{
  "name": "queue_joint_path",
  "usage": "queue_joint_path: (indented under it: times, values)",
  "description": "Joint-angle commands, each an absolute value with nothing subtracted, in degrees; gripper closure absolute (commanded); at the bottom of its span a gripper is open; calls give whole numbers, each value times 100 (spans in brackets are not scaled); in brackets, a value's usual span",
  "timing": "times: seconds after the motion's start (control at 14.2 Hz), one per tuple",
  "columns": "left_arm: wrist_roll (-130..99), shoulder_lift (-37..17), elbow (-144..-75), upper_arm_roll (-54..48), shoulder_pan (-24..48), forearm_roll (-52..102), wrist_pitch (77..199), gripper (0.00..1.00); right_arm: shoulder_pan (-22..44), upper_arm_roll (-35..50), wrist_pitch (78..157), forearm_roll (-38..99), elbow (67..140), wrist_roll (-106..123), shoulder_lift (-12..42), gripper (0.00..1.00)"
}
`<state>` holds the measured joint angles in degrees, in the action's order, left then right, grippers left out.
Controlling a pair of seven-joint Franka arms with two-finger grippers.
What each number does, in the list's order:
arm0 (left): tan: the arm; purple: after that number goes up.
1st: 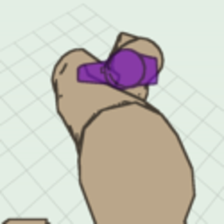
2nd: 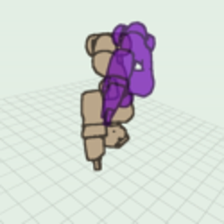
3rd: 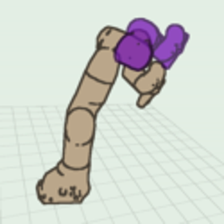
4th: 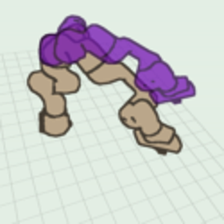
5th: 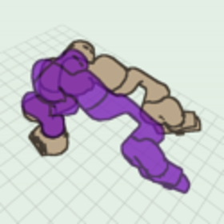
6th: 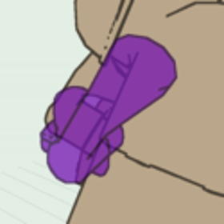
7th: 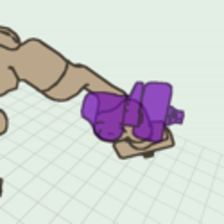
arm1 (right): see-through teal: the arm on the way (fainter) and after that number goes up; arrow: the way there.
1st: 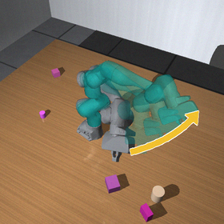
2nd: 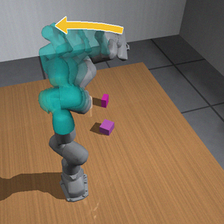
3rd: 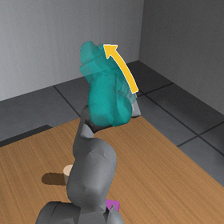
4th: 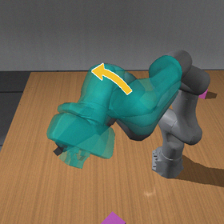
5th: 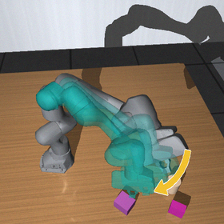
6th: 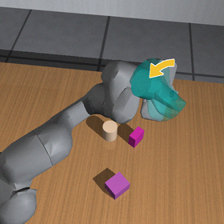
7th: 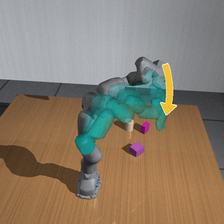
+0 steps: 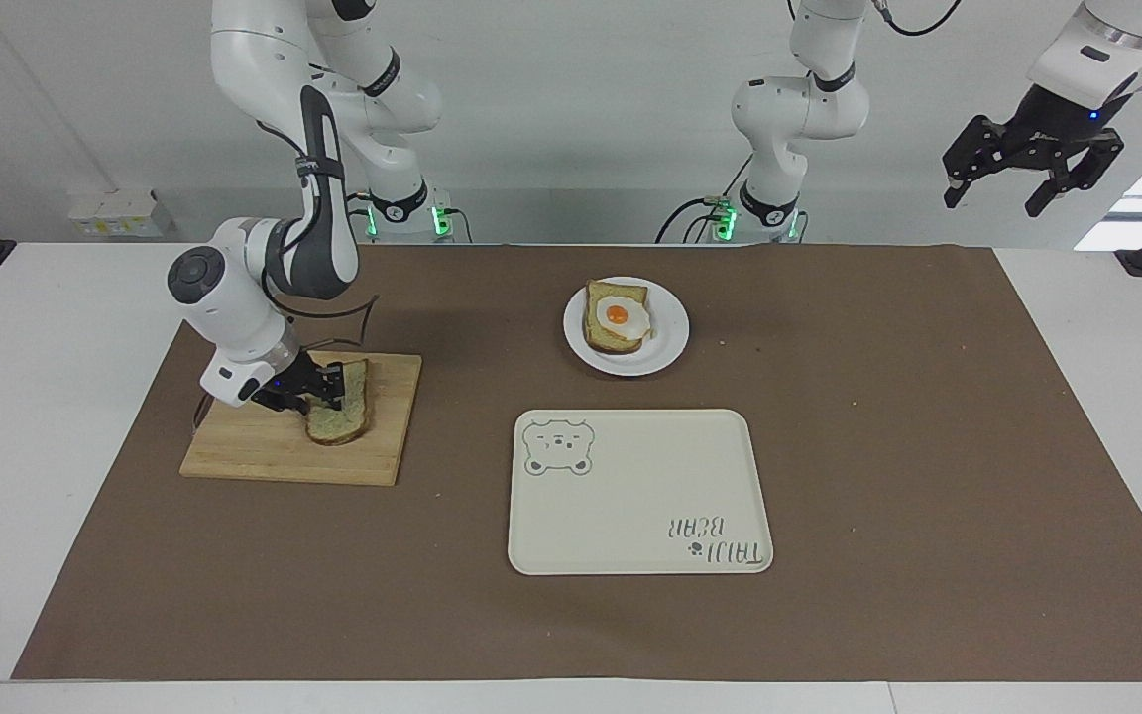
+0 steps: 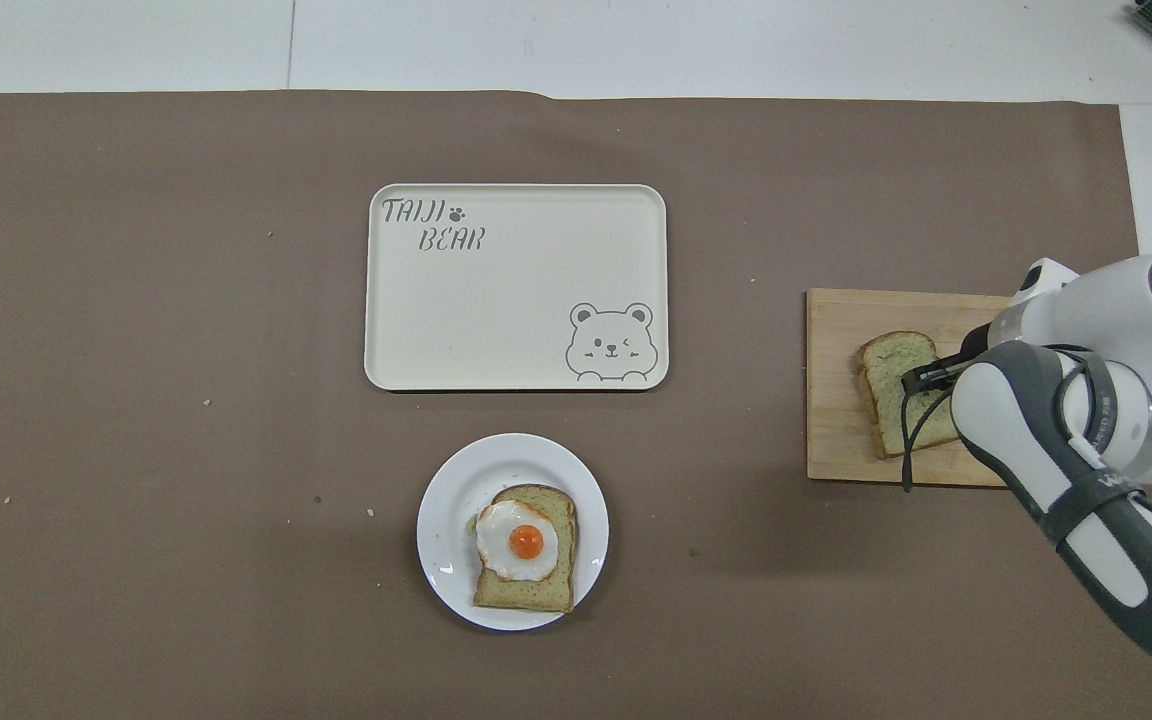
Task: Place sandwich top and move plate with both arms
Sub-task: 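Reach the right gripper down to the bread slice on the board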
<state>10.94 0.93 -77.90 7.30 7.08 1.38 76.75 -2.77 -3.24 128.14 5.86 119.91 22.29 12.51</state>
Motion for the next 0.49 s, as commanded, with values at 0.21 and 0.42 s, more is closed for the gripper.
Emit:
queue_joint_path:
  times: [0.21, 0.42]
  values:
    - [1037, 246, -7972, 703, 677, 149, 7699, 0, -325, -316, 12867, 659, 11953, 2127, 1380, 100]
    - [1037, 246, -7972, 703, 668, 149, 7699, 0, -325, -316, 12850, 633, 11848, 2127, 1406, 100]
